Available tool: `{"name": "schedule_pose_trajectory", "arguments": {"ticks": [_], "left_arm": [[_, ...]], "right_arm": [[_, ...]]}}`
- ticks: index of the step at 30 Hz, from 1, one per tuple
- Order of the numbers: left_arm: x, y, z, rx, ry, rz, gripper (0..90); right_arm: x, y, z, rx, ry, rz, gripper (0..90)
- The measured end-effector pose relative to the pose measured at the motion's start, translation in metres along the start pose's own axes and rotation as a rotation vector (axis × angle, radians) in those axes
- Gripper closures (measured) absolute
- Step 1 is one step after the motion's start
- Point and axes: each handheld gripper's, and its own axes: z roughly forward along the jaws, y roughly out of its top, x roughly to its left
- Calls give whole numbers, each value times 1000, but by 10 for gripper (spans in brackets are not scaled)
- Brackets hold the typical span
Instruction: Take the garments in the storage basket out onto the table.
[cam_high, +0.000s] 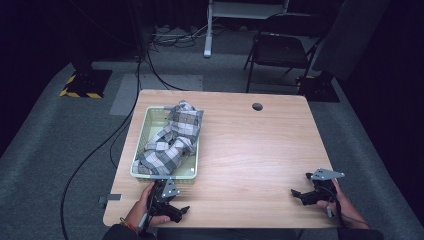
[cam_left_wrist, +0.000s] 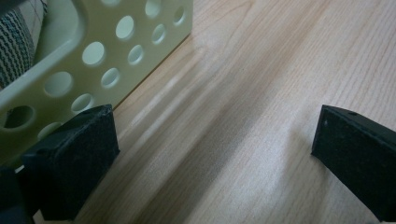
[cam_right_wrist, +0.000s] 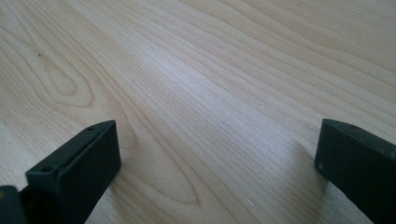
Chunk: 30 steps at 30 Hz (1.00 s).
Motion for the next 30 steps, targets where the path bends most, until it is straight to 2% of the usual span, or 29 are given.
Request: {"name": "schedule_pose_trajectory", "arguments": {"ticks": [9, 13, 16, 19, 23, 30], "left_arm": [[0, 0, -1, 7, 0, -1, 2], [-1, 1, -2, 26, 6, -1, 2], [-4, 2, -3, 39, 22, 5, 5], [-5, 4, -4, 61, 11, 13, 5], [-10, 7, -5, 75, 41, 29, 9], [-18, 10, -7, 97, 50, 53, 26]], "right_arm": [[0, 0, 0, 0, 0, 0, 4], [0, 0, 0, 0, 0, 0, 4], [0, 0, 0, 0, 0, 0, 4], [0, 0, 0, 0, 0, 0, 4], [0, 0, 0, 0, 0, 0, 5], [0, 0, 0, 0, 0, 0, 4]]}}
